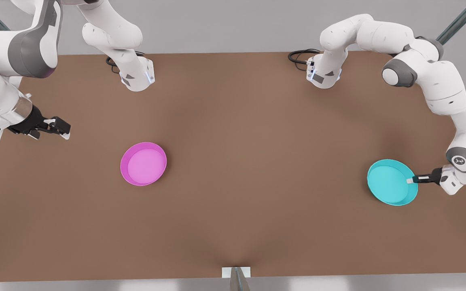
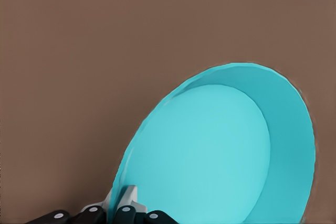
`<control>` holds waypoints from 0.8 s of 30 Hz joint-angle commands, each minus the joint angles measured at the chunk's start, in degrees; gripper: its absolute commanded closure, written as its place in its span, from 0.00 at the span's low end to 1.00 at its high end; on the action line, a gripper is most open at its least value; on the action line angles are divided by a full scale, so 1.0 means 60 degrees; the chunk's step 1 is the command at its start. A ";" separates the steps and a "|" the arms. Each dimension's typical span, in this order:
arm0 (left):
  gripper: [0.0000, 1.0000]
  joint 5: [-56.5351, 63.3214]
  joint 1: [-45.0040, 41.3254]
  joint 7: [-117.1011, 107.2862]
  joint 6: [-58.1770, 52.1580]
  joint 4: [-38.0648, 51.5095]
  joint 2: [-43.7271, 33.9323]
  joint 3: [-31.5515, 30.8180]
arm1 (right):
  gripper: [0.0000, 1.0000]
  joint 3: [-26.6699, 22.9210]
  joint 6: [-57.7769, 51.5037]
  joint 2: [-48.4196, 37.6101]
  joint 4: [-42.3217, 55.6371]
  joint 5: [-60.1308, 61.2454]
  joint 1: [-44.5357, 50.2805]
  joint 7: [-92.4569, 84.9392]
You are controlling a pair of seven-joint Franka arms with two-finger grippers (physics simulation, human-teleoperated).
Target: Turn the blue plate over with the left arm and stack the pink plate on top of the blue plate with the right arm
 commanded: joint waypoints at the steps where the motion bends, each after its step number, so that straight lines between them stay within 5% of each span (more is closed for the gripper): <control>1: 0.79 -0.0602 -0.0022 -0.0079 -0.0064 0.0023 -0.0028 0.0003 | 0.00 0.0000 0.0000 -0.0001 0.0000 0.0001 0.0004 0.0000; 11: 0.79 0.0408 -0.0842 -0.1281 -0.0753 0.0535 -0.0702 -0.0027 | 0.00 0.0000 0.0000 -0.0001 0.0000 0.0001 -0.0010 0.0000; 24: 0.79 0.3294 -0.3860 -0.4284 -0.0899 0.0521 -0.1947 0.0003 | 0.00 0.0000 0.0000 0.0014 0.0000 0.0001 -0.0010 0.0000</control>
